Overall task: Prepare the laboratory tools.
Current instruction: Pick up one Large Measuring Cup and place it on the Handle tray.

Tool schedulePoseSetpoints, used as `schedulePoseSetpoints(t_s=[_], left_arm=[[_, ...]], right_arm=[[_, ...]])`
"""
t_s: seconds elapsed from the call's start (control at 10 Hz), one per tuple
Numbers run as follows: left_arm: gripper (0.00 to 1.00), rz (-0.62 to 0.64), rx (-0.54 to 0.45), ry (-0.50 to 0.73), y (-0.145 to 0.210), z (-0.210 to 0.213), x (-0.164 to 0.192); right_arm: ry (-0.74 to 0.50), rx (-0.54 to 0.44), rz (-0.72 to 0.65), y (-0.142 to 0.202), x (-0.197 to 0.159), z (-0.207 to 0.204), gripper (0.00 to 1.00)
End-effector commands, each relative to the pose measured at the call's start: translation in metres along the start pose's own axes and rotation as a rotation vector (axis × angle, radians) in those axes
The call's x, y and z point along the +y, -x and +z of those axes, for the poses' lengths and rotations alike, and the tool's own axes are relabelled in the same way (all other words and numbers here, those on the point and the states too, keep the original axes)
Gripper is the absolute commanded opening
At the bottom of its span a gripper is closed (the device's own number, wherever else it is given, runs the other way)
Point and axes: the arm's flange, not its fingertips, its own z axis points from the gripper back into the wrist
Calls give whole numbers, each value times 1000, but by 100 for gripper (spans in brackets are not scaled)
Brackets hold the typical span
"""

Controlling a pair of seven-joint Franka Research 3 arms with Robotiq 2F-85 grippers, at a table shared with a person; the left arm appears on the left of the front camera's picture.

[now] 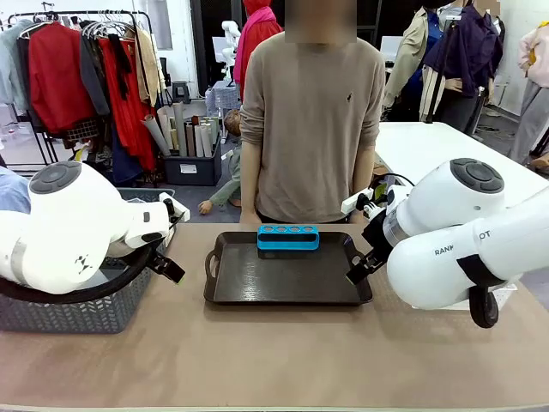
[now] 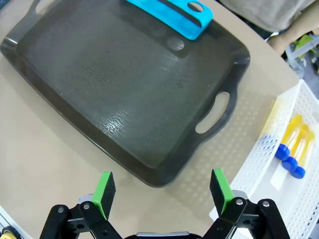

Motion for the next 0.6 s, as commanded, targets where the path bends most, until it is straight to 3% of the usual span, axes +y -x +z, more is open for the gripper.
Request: schedulePoseSetpoints(t_s=[0.0, 0.5], left_arm=[[100, 2, 0, 0, 0, 0, 1], [100, 2, 0, 0, 0, 0, 1]], right_arm=[[0, 0, -1, 0, 0, 0, 100], [0, 0, -1, 0, 0, 0, 100]])
